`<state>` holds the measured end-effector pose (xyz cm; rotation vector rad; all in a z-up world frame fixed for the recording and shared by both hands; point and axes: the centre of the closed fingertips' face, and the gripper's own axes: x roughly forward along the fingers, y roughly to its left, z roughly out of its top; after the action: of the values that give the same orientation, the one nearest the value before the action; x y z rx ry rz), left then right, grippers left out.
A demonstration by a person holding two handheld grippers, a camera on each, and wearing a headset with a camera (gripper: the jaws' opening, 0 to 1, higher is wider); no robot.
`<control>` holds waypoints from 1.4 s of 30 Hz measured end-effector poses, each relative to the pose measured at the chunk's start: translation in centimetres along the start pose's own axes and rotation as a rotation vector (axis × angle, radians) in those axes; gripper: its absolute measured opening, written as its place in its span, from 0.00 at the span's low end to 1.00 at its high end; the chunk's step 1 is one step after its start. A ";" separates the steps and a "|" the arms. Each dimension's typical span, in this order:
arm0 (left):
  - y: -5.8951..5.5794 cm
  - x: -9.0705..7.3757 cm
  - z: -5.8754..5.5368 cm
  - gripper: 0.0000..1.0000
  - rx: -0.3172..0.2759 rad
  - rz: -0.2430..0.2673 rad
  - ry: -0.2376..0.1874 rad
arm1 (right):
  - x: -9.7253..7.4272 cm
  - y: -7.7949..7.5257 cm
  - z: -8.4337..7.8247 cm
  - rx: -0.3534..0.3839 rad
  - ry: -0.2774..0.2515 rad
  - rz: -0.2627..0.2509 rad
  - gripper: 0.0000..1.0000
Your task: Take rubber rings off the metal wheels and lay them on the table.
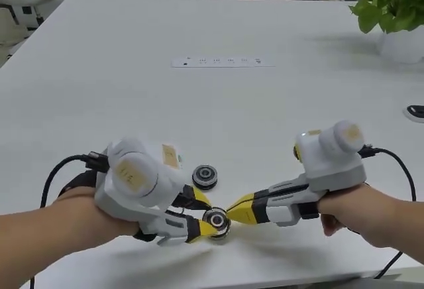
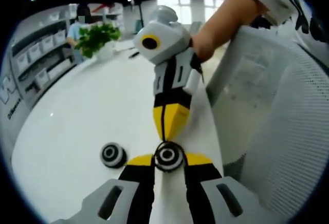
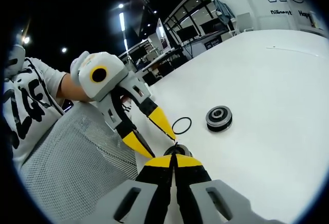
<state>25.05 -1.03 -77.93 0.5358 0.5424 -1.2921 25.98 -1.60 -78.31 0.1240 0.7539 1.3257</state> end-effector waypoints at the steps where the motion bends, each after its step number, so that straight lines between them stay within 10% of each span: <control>1: 0.1 -0.2 0.1 0.24 -0.002 0.003 -0.006 | 0.0 0.0 0.0 -0.001 0.000 0.000 0.00; 17: 0.3 -3.8 -0.2 0.39 -0.080 0.038 -0.070 | 0.0 1.0 1.2 -0.001 -0.008 0.025 0.00; 42: 2.0 -8.0 -3.6 0.66 -0.168 0.165 -0.088 | 4.0 1.0 3.9 0.004 -0.036 0.023 0.00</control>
<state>25.26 7.59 -75.35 0.3738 0.5175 -1.0968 27.55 3.54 -76.58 0.1594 0.7269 1.3404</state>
